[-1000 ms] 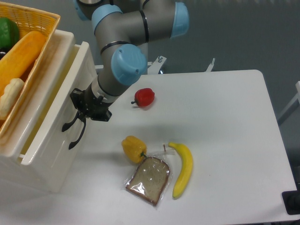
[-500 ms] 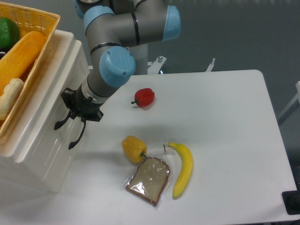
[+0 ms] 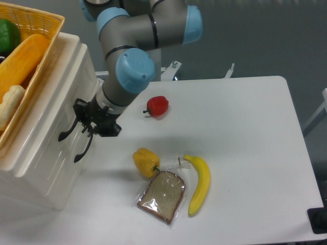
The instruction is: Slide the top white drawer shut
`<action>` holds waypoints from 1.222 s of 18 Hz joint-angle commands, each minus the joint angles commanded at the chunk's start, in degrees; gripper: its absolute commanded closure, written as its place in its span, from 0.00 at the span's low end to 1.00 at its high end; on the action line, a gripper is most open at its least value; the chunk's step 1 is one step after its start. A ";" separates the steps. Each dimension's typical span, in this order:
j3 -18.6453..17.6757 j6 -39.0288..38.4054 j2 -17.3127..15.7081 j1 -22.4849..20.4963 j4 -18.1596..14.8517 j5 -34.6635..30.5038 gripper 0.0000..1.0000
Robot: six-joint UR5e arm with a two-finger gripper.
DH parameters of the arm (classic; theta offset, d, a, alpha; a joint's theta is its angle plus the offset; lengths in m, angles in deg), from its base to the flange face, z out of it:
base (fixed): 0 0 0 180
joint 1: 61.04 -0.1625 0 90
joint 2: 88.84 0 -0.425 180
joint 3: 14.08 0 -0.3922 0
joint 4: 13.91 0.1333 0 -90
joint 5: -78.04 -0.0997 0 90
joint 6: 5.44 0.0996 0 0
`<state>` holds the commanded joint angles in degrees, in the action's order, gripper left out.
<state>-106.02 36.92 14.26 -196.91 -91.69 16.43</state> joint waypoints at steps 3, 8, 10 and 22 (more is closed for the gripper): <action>1.67 0.18 1.14 -3.60 0.96 -4.30 0.41; 2.90 0.62 3.16 -10.55 4.30 -7.04 0.28; 4.04 0.62 4.56 -12.48 6.84 -7.21 0.06; 5.63 25.96 10.98 -23.65 10.11 -18.78 0.00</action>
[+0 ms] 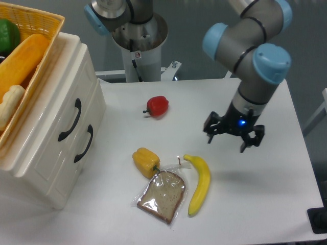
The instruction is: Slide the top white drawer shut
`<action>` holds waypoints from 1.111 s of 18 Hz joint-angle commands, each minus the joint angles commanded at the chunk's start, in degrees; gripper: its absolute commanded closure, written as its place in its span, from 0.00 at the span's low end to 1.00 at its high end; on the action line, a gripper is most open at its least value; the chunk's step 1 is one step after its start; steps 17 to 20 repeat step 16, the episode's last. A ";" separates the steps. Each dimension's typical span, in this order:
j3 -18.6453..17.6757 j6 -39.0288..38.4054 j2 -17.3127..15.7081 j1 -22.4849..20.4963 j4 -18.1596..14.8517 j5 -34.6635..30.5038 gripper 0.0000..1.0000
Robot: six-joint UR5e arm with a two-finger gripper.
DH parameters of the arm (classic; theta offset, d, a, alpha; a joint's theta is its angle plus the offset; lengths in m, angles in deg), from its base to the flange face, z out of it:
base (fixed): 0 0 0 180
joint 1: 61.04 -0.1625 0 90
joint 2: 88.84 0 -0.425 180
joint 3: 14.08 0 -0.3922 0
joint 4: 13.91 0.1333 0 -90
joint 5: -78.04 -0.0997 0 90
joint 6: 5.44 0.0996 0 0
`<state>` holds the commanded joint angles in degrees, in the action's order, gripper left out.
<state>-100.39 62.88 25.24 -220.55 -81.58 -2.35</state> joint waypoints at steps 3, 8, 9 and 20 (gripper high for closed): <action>0.97 4.79 1.41 -0.27 0.70 -3.10 0.00; 0.97 6.92 2.47 -0.18 2.02 -6.45 0.00; 0.97 7.00 2.64 -0.18 2.02 -6.88 0.00; 0.88 13.51 2.56 -0.18 2.11 -11.19 0.00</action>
